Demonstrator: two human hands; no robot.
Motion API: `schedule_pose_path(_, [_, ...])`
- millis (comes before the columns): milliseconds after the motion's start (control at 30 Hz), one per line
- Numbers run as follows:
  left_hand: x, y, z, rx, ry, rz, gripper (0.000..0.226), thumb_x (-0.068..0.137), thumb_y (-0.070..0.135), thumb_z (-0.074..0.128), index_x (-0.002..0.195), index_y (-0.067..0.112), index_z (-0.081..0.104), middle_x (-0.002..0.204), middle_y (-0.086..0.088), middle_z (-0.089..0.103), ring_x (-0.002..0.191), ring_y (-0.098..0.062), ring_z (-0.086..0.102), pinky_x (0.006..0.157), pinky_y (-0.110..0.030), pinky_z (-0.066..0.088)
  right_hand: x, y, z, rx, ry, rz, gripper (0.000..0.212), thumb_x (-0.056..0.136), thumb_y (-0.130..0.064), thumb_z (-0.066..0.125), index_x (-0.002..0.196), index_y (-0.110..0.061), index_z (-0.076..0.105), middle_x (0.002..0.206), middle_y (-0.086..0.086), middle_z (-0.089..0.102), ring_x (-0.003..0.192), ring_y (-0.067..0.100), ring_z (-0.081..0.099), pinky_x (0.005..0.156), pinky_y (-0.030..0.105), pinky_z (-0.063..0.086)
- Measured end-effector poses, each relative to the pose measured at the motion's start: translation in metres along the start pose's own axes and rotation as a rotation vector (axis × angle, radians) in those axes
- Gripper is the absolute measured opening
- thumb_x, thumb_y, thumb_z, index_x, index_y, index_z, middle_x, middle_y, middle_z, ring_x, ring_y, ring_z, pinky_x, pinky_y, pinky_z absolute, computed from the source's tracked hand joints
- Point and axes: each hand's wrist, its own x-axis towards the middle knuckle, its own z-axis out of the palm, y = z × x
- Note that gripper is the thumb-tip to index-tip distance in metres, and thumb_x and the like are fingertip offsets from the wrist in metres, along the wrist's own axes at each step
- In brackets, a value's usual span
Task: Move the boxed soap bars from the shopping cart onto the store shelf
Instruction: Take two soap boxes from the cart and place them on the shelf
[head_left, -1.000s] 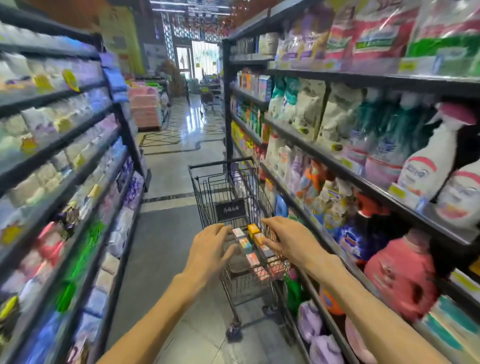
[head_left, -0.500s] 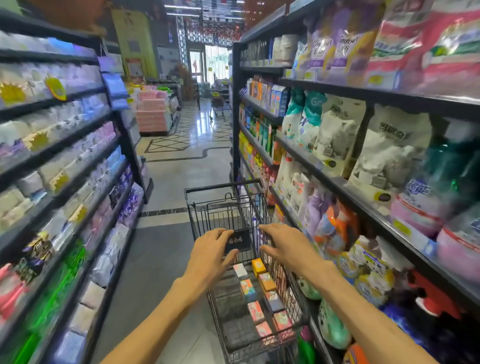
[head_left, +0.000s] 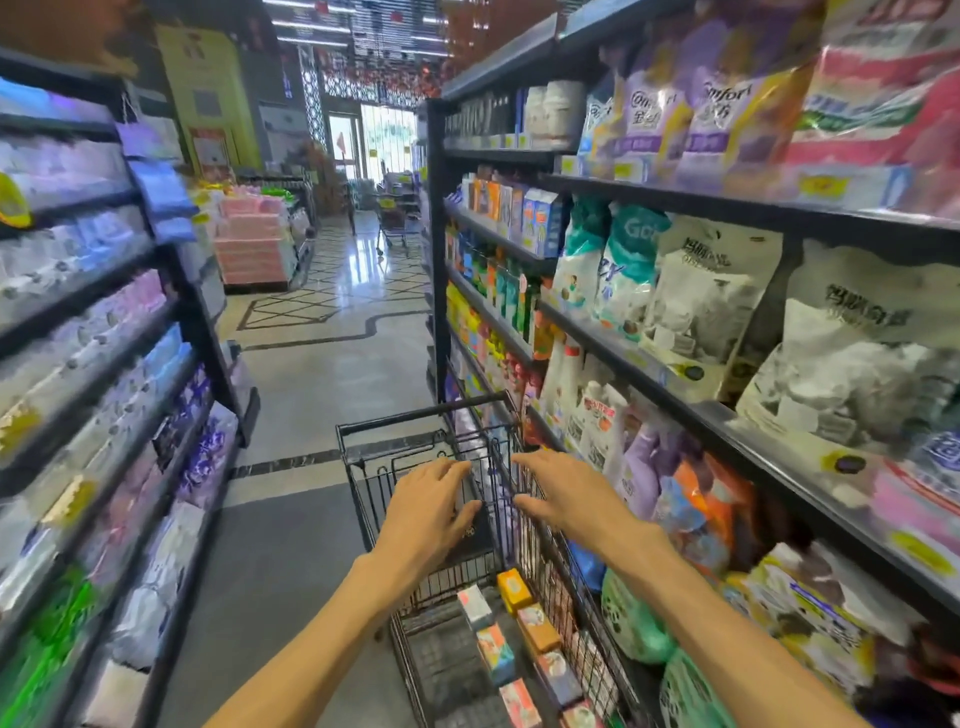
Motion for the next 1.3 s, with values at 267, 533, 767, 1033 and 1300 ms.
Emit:
schedule_pose_path(267, [0.060, -0.017, 0.034, -0.010, -0.046, 0.113, 0.055, 0.096, 0.049, 0.057, 0.143, 0.024, 0.049, 0.138, 0.001, 0.057, 0.124, -0.021, 0.055, 0.101, -0.037, 0.049, 0.029, 0.030, 0.016, 0.027, 0.008, 0.105, 0.060, 0.093, -0.051, 0.060, 0.146, -0.028, 0.043, 0.139, -0.003, 0.057, 0.127, 0.020, 0.054, 0.100, 0.040, 0.049])
schedule_pose_path(533, [0.126, 0.010, 0.089, -0.053, -0.155, 0.238, 0.055, 0.097, 0.050, 0.058, 0.144, 0.023, 0.048, 0.139, 0.001, 0.056, 0.124, -0.024, 0.054, 0.099, -0.041, 0.049, 0.032, 0.092, 0.031, 0.090, 0.025, 0.287, 0.053, 0.092, -0.047, 0.063, 0.140, -0.031, 0.048, 0.132, -0.003, 0.061, 0.120, 0.022, 0.058, 0.090, 0.041, 0.052])
schedule_pose_path(767, [0.165, 0.034, 0.151, -0.109, -0.286, 0.445, 0.053, 0.098, 0.048, 0.056, 0.144, 0.021, 0.049, 0.136, 0.000, 0.058, 0.118, -0.025, 0.058, 0.094, -0.038, 0.051, 0.010, 0.130, 0.053, 0.169, -0.015, 0.532, 0.054, 0.091, -0.044, 0.064, 0.140, -0.038, 0.044, 0.131, 0.000, 0.061, 0.119, 0.026, 0.058, 0.091, 0.046, 0.050])
schedule_pose_path(1033, [0.181, 0.030, 0.230, -0.199, -0.551, 0.685, 0.053, 0.096, 0.042, 0.062, 0.141, 0.015, 0.053, 0.129, -0.007, 0.060, 0.110, -0.035, 0.059, 0.086, -0.044, 0.050, -0.014, 0.125, 0.111, 0.116, -0.009, 0.863, 0.052, 0.095, -0.045, 0.061, 0.143, -0.031, 0.047, 0.139, 0.002, 0.057, 0.123, 0.029, 0.056, 0.094, 0.043, 0.049])
schedule_pose_path(1300, [0.138, 0.016, 0.308, -0.152, -0.908, 0.743, 0.055, 0.100, 0.037, 0.057, 0.149, 0.018, 0.043, 0.144, -0.010, 0.050, 0.127, -0.034, 0.053, 0.099, -0.042, 0.048, -0.068, 0.091, 0.187, 0.274, -0.180, 1.160, 0.057, 0.096, -0.045, 0.058, 0.147, -0.024, 0.043, 0.143, 0.002, 0.054, 0.131, 0.026, 0.052, 0.101, 0.041, 0.046])
